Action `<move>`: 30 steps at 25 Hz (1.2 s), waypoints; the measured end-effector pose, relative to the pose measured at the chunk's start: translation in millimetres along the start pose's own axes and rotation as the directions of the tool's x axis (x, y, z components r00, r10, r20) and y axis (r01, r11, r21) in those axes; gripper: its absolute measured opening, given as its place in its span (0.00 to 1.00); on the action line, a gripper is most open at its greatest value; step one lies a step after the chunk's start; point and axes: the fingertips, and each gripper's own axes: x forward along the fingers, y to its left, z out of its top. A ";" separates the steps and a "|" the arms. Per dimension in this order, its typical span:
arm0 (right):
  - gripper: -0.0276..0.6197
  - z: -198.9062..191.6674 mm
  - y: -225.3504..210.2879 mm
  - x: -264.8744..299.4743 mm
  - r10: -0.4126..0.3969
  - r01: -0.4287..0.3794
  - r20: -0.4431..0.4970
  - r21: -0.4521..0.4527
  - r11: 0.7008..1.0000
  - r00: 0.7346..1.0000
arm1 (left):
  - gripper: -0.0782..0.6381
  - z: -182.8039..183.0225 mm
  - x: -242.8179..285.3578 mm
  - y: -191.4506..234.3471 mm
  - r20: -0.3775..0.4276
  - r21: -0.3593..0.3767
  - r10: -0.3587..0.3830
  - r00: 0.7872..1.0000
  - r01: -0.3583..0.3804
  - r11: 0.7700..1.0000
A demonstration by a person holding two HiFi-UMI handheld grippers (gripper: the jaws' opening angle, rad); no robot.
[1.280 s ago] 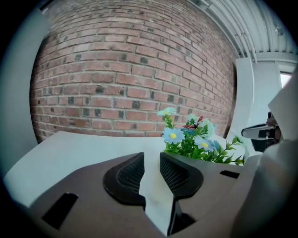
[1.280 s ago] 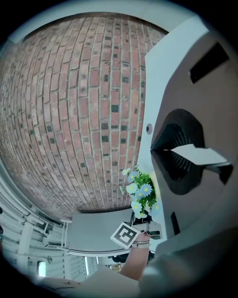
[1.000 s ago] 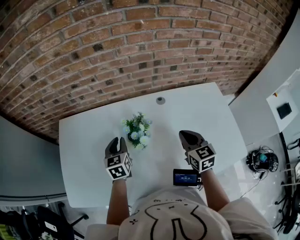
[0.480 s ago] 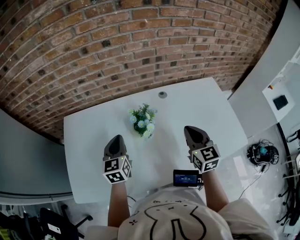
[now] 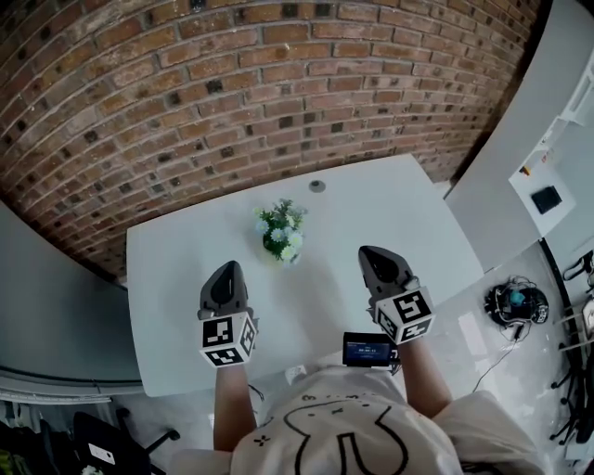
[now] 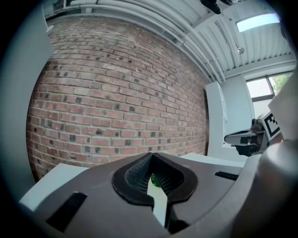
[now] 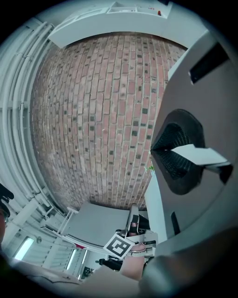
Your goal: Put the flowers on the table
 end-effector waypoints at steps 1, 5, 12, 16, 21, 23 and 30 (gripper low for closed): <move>0.07 2.0 0.7 -2.2 0.006 -0.006 0.006 -0.003 1.000 1.000 | 0.13 2.1 -2.6 -2.2 0.006 0.004 0.003 1.000 -0.003 1.000; 0.07 9.3 1.0 -12.9 0.037 -0.036 0.026 -0.020 0.999 0.999 | 0.13 8.3 -12.1 -14.2 0.021 0.013 0.022 1.000 -0.022 1.000; 0.07 14.9 -16.7 -49.9 0.058 -0.057 0.045 -0.027 0.998 0.997 | 0.13 21.5 -31.4 -52.5 0.040 0.034 0.045 0.998 -0.046 0.998; 0.07 12.5 -24.9 -68.6 0.070 -0.069 0.058 -0.026 0.997 0.996 | 0.13 28.1 -42.3 -72.9 0.058 0.049 0.055 0.997 -0.058 0.997; 0.07 9.2 -36.4 -86.8 0.083 -0.082 0.065 -0.015 0.997 0.994 | 0.13 37.2 -52.1 -98.4 0.074 0.068 0.065 0.995 -0.070 0.995; 0.07 8.7 -38.1 -92.7 0.095 -0.094 0.067 -0.018 0.995 0.993 | 0.13 40.8 -56.2 -106.6 0.082 0.076 0.072 0.994 -0.078 0.994; 0.07 3.5 -42.4 -106.0 0.121 -0.120 0.077 -0.017 0.993 0.990 | 0.13 41.7 -67.1 -123.1 0.097 0.088 0.097 0.991 -0.106 0.990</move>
